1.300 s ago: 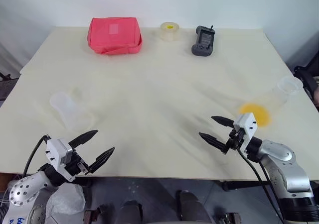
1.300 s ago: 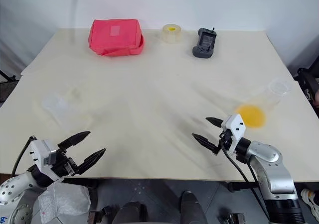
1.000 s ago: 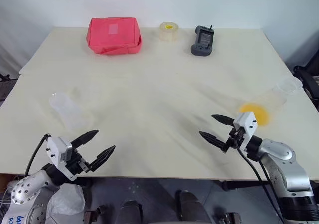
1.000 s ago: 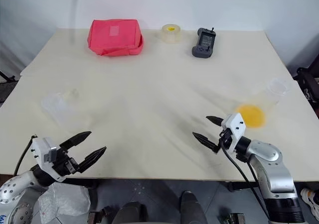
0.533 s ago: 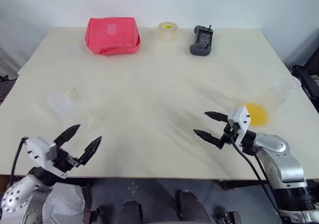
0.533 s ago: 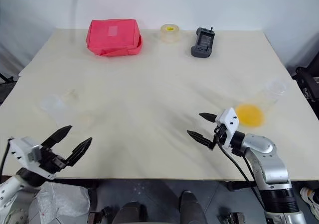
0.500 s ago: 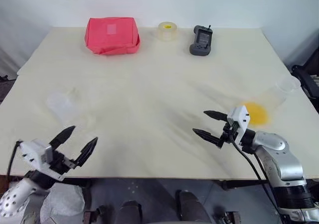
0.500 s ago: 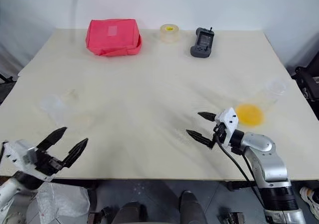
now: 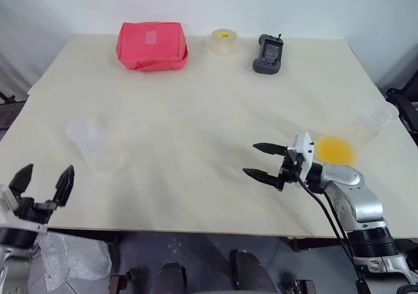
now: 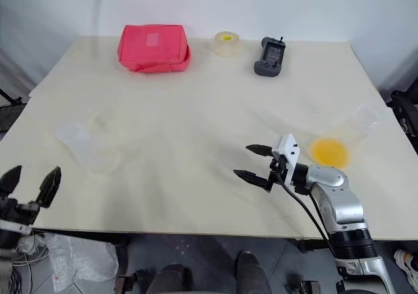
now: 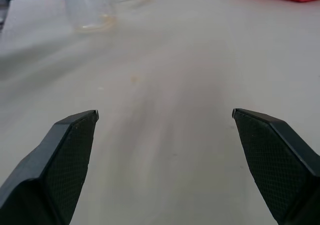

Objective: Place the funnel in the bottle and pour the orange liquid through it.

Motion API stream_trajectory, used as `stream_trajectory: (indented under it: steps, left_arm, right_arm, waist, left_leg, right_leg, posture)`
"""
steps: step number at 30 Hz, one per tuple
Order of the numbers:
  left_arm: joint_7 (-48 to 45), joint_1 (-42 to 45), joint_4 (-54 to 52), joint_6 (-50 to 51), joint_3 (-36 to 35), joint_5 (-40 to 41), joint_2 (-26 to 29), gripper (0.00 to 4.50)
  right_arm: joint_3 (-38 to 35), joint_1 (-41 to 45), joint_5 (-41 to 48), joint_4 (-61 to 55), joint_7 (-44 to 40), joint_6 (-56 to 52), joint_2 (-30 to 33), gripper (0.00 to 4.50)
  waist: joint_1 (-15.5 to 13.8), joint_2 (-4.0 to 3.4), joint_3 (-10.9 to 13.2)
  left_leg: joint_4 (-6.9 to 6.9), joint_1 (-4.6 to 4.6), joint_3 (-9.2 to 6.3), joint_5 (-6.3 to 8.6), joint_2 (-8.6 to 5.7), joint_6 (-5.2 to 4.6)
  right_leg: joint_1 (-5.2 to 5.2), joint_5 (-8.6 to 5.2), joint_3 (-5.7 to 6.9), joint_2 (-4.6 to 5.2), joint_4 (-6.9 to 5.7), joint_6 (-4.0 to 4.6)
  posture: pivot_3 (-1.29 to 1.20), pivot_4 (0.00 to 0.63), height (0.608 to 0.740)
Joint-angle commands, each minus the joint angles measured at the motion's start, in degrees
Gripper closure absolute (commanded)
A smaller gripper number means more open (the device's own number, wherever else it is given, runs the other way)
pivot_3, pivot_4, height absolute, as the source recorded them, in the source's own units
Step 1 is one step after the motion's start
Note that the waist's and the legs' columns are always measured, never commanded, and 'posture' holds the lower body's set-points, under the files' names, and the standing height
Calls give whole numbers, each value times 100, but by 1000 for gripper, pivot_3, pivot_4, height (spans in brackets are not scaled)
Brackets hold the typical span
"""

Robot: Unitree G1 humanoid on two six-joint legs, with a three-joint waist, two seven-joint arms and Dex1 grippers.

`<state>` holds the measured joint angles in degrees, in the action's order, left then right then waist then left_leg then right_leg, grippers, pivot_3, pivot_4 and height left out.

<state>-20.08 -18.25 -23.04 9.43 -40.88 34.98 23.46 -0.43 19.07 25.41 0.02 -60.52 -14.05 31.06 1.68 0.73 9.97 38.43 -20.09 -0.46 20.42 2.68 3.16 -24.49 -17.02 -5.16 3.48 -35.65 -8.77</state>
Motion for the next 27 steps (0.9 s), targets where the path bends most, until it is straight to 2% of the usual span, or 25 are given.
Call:
stream_trajectory:
  steps: [1,13,27]
  left_arm:
    - [-91,264,220,-167,81,-182,179,31]
    - [-546,1427,1421,-350,442,-532,759,31]
    - [-736,1584,1519,-268,622,-526,747,31]
  right_arm:
    - [-123,39,135,-251,123,-1,-90,0]
    - [-116,-61,152,-493,475,-9,-239,0]
    - [-118,-90,132,-513,586,40,-255,0]
  waist:
    - [20,0,0]
    - [8,0,0]
    - [8,0,0]
  left_leg:
    - [-1,0,3,0,0,0]
    - [-2,-1,2,-1,1,2]
    - [-8,-1,2,-1,1,3]
  right_leg:
    - [0,0,0,0,0,0]
    - [-4,0,3,1,-3,0]
    - [-5,1,3,4,-1,-2]
  posture:
    - [0,150,740]
    - [0,150,740]
    - [0,150,740]
